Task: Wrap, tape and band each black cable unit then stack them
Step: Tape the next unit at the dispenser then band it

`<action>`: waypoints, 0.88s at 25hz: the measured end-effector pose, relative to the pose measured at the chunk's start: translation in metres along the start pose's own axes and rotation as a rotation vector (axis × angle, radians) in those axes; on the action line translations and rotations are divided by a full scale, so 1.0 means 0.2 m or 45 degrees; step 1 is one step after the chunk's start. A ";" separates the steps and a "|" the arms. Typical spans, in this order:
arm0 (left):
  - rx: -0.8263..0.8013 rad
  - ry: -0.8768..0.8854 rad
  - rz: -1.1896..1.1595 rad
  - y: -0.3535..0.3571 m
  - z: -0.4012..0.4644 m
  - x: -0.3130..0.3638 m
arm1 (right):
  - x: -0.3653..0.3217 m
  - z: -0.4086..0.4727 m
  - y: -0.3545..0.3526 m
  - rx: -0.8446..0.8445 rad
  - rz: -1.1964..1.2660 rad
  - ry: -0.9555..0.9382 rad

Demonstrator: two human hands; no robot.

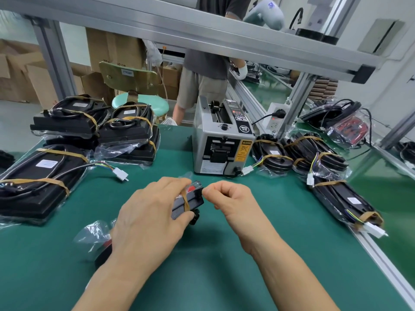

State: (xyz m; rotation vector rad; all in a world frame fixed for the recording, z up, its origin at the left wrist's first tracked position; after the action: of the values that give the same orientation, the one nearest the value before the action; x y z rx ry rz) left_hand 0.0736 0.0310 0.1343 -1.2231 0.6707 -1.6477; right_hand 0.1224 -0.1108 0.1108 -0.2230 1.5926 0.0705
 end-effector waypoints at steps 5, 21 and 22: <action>0.036 0.006 -0.038 -0.01 -0.01 0.00 | 0.00 0.01 0.00 -0.014 -0.063 -0.001; -0.007 -0.002 -0.067 -0.01 -0.02 0.01 | 0.00 0.04 0.00 -0.075 -0.082 -0.001; -0.005 -0.003 -0.067 -0.01 -0.02 0.01 | -0.01 0.04 0.00 -0.085 -0.080 -0.003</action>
State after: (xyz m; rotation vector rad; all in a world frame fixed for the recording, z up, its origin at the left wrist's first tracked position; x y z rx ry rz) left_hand 0.0695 0.0298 0.1362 -1.2551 0.6456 -1.6881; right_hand 0.1297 -0.1085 0.1122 -0.3248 1.5809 0.0751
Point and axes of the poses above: each hand's wrist, its own z-axis towards the middle knuckle, its own y-axis out of the palm, x = y × z, the point moved 8 cm from there along z, towards the middle knuckle, and after that the axes turned 7 degrees about z, right-handed, at the moved point
